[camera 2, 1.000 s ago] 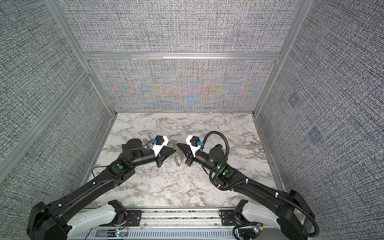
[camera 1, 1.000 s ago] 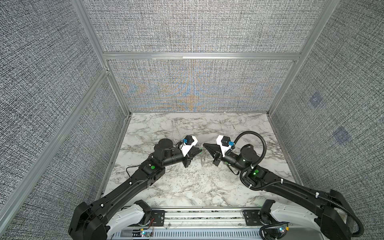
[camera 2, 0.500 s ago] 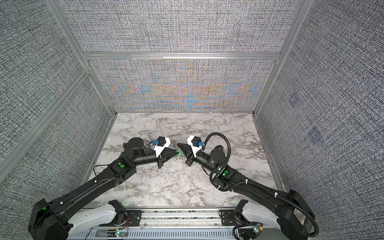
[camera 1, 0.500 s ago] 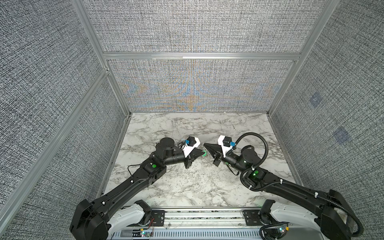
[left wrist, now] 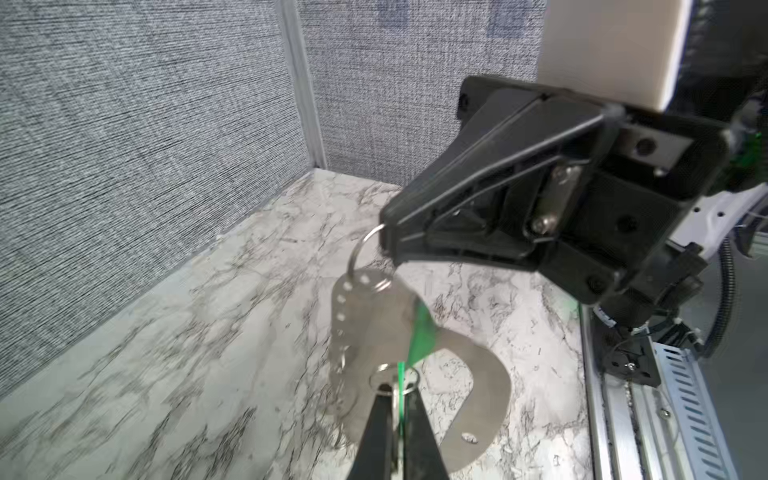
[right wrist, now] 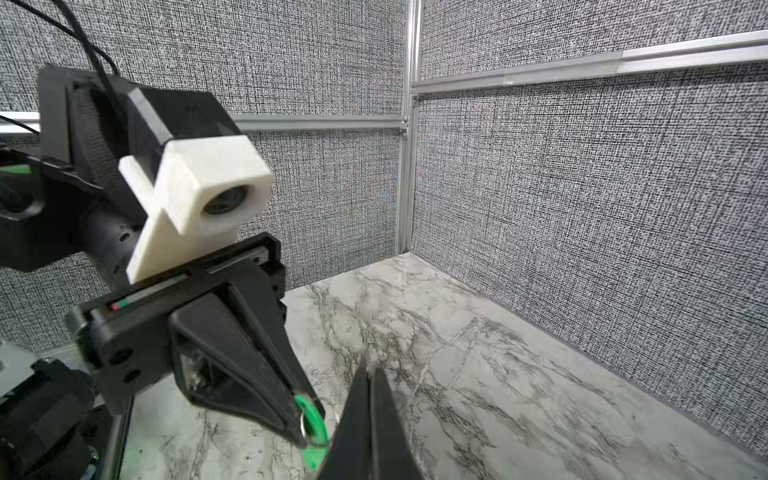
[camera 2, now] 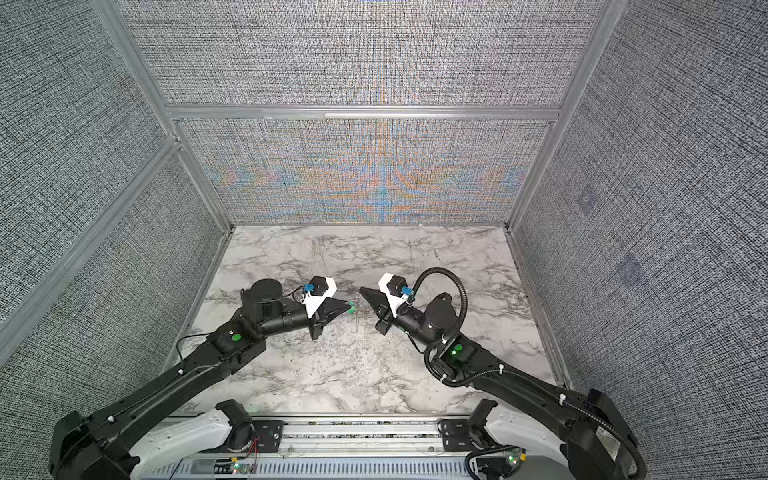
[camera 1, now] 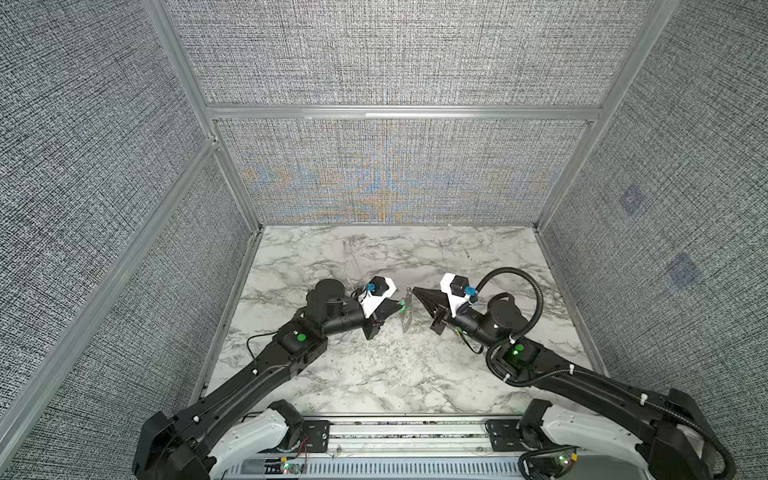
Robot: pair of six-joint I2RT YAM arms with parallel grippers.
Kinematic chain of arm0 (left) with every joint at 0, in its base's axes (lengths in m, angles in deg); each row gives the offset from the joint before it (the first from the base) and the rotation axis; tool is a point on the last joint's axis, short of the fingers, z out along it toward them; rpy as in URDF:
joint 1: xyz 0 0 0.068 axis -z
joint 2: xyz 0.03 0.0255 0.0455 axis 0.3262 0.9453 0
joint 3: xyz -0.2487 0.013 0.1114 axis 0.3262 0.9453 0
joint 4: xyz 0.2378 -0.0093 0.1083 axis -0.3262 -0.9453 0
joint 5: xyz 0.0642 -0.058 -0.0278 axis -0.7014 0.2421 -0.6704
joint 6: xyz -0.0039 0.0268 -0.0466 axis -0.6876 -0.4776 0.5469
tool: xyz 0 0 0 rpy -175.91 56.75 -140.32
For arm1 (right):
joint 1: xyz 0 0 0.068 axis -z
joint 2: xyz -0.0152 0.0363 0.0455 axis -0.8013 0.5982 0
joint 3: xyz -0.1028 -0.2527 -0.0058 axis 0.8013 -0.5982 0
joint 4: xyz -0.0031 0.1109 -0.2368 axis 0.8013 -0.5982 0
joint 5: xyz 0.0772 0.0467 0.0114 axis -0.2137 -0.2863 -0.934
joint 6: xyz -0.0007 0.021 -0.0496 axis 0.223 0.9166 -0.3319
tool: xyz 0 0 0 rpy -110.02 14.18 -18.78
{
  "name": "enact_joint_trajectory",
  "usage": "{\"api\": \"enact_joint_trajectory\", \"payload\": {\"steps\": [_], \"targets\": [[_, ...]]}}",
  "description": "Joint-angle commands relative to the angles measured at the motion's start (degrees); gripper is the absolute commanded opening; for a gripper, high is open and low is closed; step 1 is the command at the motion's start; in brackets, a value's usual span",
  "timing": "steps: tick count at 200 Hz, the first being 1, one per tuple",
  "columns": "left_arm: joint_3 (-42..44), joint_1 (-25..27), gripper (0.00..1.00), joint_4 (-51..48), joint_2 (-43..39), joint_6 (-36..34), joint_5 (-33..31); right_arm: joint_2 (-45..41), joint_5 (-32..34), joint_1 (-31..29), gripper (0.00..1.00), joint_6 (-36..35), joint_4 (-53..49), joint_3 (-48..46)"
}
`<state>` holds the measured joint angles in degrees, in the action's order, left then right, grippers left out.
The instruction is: Remove the keys from the keyring
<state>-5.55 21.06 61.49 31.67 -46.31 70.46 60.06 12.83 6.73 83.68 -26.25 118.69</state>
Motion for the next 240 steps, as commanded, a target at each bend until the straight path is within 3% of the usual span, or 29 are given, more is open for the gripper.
{"api": "enact_joint_trajectory", "payload": {"steps": [1, 44, 94, 171, 240], "targets": [[1.3, 0.1, 0.0, -3.5, -1.5, 1.1, -6.0, -1.4, 1.5, 0.8, 0.0, -2.6, -3.8, -0.5], [6.7, -1.1, 0.0, -2.7, -0.6, 5.9, -12.6, -4.7, 1.6, 3.7, 0.0, -8.2, -14.8, -0.8], [8.0, -5.2, 0.0, 2.9, 10.9, 12.0, -13.4, -4.3, 0.6, 8.9, 0.0, -14.3, -24.3, -2.3], [8.5, -12.5, 0.0, 6.8, 24.6, 16.4, -10.1, 13.3, 0.0, 9.8, 0.0, -15.3, -20.6, 0.9], [10.3, -16.8, 0.04, 6.6, 25.8, 18.2, -11.8, 27.2, -2.5, 9.4, 0.0, -11.7, -15.5, 7.3]]}}
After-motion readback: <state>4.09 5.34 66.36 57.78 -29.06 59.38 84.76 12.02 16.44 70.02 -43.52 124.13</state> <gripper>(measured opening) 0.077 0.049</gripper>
